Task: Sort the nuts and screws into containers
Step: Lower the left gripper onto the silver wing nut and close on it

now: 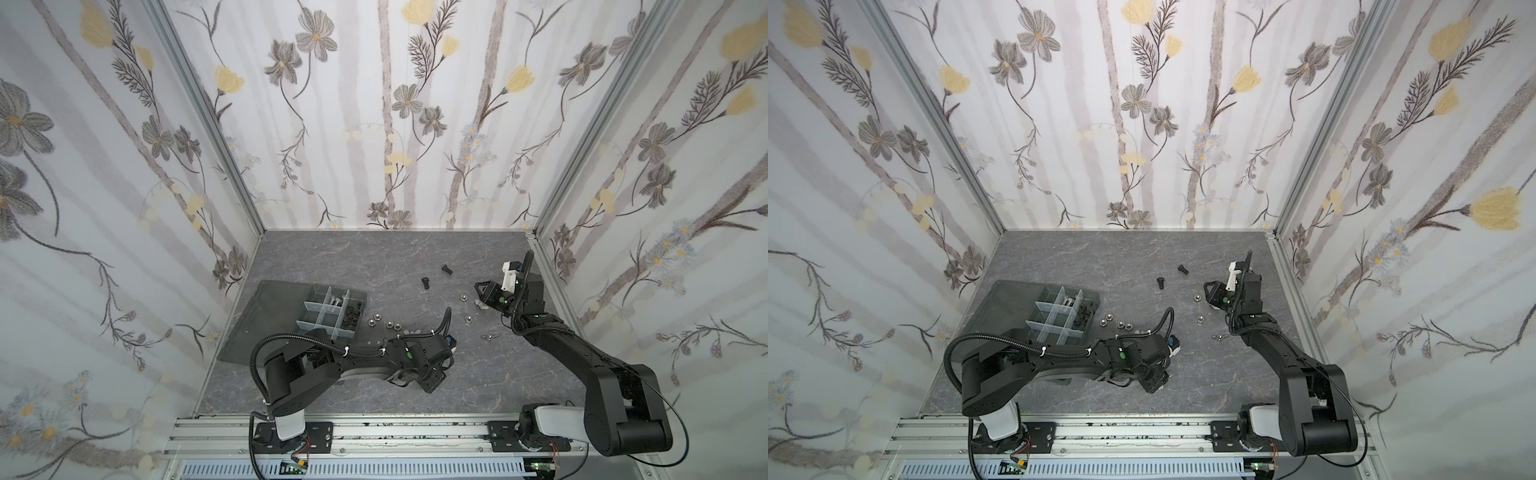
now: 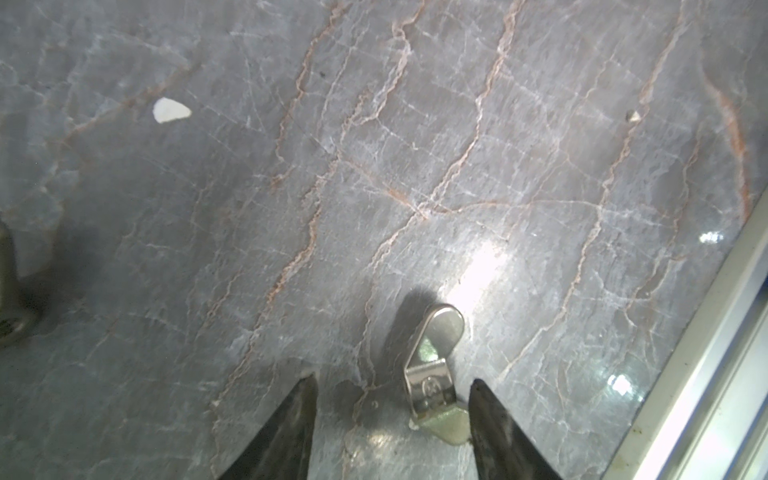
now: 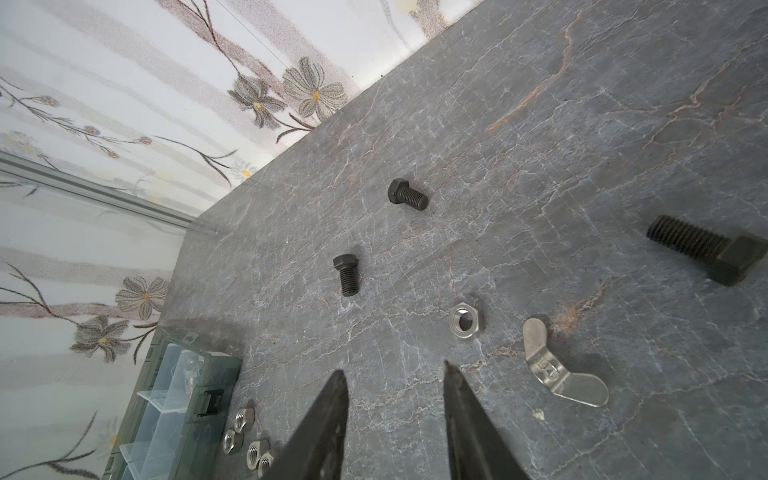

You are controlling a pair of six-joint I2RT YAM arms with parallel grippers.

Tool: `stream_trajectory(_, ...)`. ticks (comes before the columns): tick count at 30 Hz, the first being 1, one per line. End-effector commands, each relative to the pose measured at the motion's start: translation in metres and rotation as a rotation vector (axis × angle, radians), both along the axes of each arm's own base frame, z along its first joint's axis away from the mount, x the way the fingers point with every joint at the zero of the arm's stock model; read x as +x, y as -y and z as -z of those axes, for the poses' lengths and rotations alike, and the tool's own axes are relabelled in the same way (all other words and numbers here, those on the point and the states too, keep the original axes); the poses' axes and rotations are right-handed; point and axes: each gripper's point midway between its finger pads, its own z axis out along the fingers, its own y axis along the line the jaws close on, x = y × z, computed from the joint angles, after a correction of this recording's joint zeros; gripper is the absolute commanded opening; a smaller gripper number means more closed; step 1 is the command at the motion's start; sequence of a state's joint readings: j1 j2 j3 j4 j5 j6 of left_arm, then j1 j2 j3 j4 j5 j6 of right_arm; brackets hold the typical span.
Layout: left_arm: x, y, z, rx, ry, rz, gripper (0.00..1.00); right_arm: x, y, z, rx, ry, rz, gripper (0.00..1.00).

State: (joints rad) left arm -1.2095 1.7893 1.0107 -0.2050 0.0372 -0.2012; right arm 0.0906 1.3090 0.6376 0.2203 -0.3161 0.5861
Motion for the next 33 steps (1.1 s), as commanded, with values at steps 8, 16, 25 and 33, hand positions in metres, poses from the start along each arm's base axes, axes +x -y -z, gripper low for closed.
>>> stream_trajectory(8,-0.002,0.011,0.006,0.008,-0.002,0.002,0.46,0.002,-0.003,-0.006,0.013,0.031,-0.013,0.4)
stream_trajectory(16,-0.001,0.012,0.009,0.034,0.013,-0.008,0.35,0.002,-0.003,-0.007,0.015,0.034,-0.016,0.4)
stream_trajectory(25,0.0,0.008,0.005,0.047,0.019,-0.018,0.3,0.003,-0.003,-0.01,0.015,0.039,-0.016,0.4)
stream_trajectory(33,-0.002,0.003,0.006,0.067,0.026,-0.029,0.44,0.003,-0.004,-0.01,0.016,0.038,-0.018,0.4)
